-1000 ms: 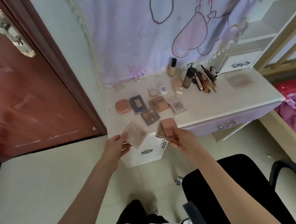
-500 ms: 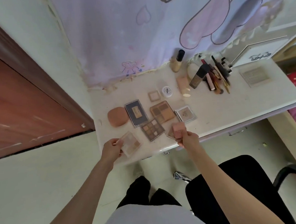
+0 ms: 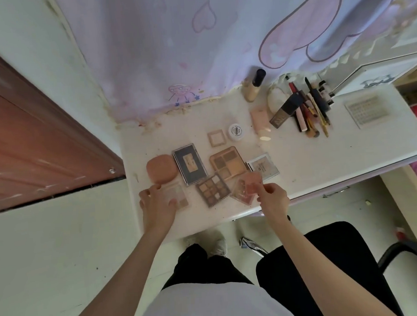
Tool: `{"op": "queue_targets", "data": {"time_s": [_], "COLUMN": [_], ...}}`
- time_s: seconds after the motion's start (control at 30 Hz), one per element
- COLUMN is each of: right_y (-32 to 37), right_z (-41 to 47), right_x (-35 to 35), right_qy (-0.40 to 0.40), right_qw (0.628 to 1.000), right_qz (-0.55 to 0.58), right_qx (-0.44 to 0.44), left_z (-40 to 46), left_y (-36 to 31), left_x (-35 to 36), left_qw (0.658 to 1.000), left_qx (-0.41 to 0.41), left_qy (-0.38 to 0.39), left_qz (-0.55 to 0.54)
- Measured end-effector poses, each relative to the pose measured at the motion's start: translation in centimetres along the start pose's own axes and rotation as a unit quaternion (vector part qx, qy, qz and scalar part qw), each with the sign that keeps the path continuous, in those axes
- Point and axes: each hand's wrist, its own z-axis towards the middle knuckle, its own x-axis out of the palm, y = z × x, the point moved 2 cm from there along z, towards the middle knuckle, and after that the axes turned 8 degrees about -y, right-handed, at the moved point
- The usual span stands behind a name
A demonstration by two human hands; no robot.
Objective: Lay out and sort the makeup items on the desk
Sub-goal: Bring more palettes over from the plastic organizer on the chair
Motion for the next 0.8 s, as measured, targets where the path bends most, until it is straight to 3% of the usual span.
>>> {"op": "queue_targets", "data": {"time_s": [0.17, 0.3, 0.4, 0.53, 0.8], "right_y": [4.2, 8.7, 10.8, 11.4, 12.4], "right_z": [1.2, 2.5, 3.2, 4.0, 3.5], "right_x": [1.1, 4.8, 7.8, 10.4, 9.5], "right_qy": [0.056, 0.109, 0.127, 0.129, 0.112], "right_qw": [0.996, 0.989, 0.987, 0.987, 0.978], "right_qz": [0.053, 0.007, -0.016, -0.057, -0.117], "right_qx": [-0.039, -0.1, -0.099, -0.078, -0.133], "left_z": [0.6, 2.8, 3.7, 4.2, 4.5], "left_y": [-2.5, -3.9, -3.6, -3.1, -3.5], "left_x": [-0.1, 1.3, 2.3, 2.2, 1.4], "left_qw": [0.975, 0.923, 0.907, 0.887, 0.87], "left_qx": [0.173, 0.301, 0.32, 0.339, 0.329], "left_qy": [-0.043, 0.02, 0.073, 0.083, 0.129], "left_qz": [0.136, 0.238, 0.263, 0.303, 0.345]}}
